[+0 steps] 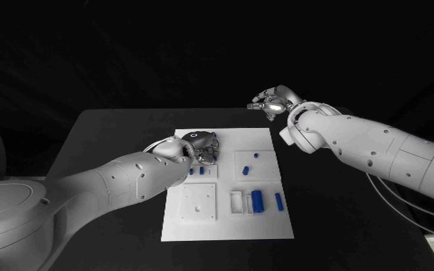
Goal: Assemble the parts on the task board
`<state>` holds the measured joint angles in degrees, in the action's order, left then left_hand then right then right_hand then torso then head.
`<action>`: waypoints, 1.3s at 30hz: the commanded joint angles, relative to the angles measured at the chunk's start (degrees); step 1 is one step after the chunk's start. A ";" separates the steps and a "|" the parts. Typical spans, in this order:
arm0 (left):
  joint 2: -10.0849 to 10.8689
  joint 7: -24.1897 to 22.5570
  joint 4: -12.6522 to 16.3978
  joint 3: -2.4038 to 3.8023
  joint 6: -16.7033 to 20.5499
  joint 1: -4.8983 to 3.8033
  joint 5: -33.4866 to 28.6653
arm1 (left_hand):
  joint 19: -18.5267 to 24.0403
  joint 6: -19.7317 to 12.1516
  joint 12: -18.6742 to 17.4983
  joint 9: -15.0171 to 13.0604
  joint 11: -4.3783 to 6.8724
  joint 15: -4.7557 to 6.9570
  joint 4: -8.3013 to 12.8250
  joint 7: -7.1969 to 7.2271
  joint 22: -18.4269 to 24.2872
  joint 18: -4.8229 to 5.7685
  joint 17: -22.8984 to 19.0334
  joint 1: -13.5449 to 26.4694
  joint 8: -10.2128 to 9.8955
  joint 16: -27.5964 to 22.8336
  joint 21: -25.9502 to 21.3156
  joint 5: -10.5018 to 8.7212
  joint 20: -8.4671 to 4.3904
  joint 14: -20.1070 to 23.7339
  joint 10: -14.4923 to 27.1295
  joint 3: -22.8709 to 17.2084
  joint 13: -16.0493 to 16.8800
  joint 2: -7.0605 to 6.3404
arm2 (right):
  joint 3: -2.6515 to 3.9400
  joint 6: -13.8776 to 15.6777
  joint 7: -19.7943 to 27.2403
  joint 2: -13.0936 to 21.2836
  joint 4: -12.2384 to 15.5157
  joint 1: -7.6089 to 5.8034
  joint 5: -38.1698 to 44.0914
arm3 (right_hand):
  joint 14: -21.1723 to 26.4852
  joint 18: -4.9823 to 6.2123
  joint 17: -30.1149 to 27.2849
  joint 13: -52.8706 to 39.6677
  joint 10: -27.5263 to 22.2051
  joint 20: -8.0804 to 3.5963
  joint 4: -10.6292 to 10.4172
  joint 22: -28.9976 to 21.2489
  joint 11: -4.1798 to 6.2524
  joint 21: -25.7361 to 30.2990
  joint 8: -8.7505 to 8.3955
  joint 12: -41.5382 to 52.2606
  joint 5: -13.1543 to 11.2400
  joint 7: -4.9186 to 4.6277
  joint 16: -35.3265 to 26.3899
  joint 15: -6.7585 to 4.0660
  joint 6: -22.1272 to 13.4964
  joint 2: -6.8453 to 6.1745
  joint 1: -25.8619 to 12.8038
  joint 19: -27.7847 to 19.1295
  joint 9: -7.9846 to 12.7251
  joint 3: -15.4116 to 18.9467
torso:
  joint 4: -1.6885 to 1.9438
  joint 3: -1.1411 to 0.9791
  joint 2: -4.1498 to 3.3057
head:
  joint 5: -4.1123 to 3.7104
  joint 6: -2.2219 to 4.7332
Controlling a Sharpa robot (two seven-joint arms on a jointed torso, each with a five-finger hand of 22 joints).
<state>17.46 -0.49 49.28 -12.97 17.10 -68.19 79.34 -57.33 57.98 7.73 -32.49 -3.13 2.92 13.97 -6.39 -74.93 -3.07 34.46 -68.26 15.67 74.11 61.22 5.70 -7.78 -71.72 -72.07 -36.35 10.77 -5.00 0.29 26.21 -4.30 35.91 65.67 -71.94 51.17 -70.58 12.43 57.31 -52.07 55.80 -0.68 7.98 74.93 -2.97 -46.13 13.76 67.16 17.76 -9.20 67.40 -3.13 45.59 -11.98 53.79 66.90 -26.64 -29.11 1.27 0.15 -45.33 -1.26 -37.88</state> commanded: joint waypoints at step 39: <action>8.12 -0.08 9.60 5.75 2.00 0.62 -9.23 | -0.81 1.94 0.10 -0.30 0.89 1.33 -0.53 0.61 -0.61 -5.83 -0.30 0.73 1.00 0.84 0.83 0.59 -1.41 -0.88 -2.92 -2.00 1.00 0.81 | 0.02 -0.58 0.55 0.71 0.29 0.02 0.16 | 0.15 2.57 -0.12 0.21 -0.27 -0.40 -0.31 1.02 0.02 0.31 0.38 0.33 0.26 -0.29 0.29 -0.27 0.05 0.41 -0.29 -0.04 0.08 0.00 | 0.32 0.12 0.18 | 0.54 1.51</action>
<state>25.14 -0.47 58.08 -7.37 19.86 -67.32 72.85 -58.06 59.35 8.07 -32.72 -1.81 3.98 13.49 -5.59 -74.90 -2.63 34.21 -68.05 16.40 74.59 61.67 6.04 -8.91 -72.38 -74.01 -38.02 11.77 -4.45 0.29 26.21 -4.27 36.55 65.80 -71.94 51.16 -70.58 12.43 57.27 -51.91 55.81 -0.60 7.98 74.91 -2.97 -46.13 13.76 67.12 17.76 -9.02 67.40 -3.13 45.66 -11.98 53.79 66.82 -26.65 -29.11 1.50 0.27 -45.20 -0.86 -36.42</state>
